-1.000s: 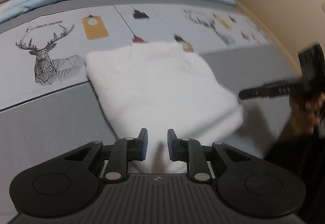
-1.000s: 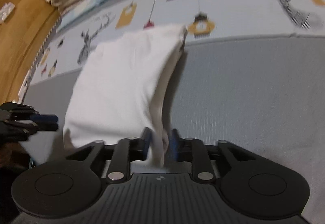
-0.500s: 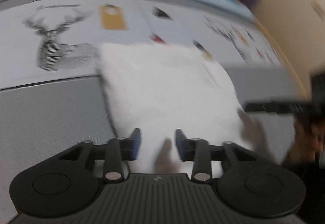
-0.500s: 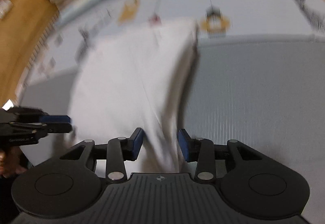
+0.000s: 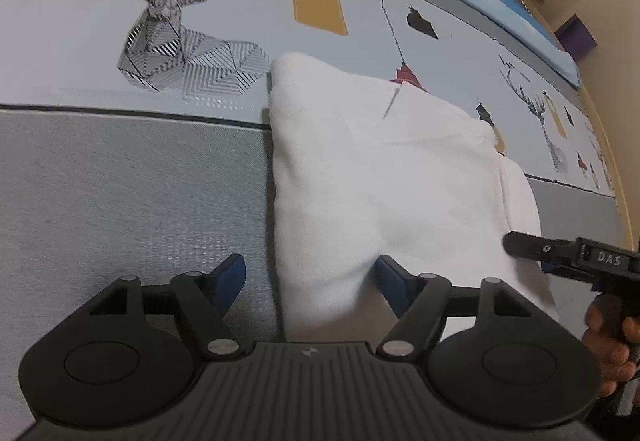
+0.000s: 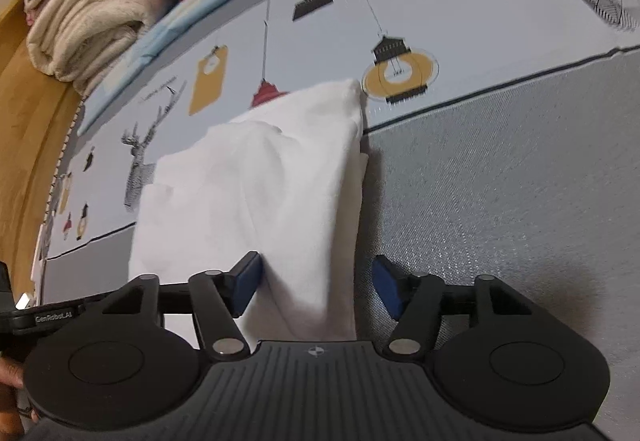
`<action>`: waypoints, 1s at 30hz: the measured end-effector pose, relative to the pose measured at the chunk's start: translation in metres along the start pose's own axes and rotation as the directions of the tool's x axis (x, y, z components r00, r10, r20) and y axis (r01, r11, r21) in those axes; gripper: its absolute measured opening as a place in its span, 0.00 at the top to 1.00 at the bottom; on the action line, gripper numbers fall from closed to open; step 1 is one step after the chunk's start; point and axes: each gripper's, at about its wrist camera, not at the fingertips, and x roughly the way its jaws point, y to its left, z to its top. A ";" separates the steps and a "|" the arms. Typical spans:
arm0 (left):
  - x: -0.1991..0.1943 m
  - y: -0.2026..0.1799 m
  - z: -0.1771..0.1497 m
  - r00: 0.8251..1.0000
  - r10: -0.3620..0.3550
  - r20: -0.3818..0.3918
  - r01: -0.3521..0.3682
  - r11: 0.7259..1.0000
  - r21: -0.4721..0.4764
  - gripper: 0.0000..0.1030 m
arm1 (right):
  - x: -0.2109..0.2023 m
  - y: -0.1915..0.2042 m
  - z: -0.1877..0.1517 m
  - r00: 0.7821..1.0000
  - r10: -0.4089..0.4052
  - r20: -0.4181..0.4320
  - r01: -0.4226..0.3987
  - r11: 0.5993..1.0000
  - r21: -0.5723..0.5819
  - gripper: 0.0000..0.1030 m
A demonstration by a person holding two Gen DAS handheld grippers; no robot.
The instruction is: Fold small clothes
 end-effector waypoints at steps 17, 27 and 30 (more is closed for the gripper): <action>-0.027 -0.028 0.028 0.967 -0.071 0.245 0.046 0.994 0.104 0.66 | 0.001 0.019 0.014 0.987 0.089 0.131 -0.084 0.996 -0.042 0.76; -0.033 -0.004 0.046 0.959 -0.026 0.282 0.036 0.999 -0.028 0.32 | -0.015 0.027 0.037 0.949 -0.021 0.314 0.035 0.999 -0.040 0.46; -0.016 0.003 0.043 0.982 -0.062 0.178 0.078 0.993 -0.084 0.34 | -0.005 0.017 0.036 0.978 -0.033 0.208 0.040 0.999 -0.029 0.47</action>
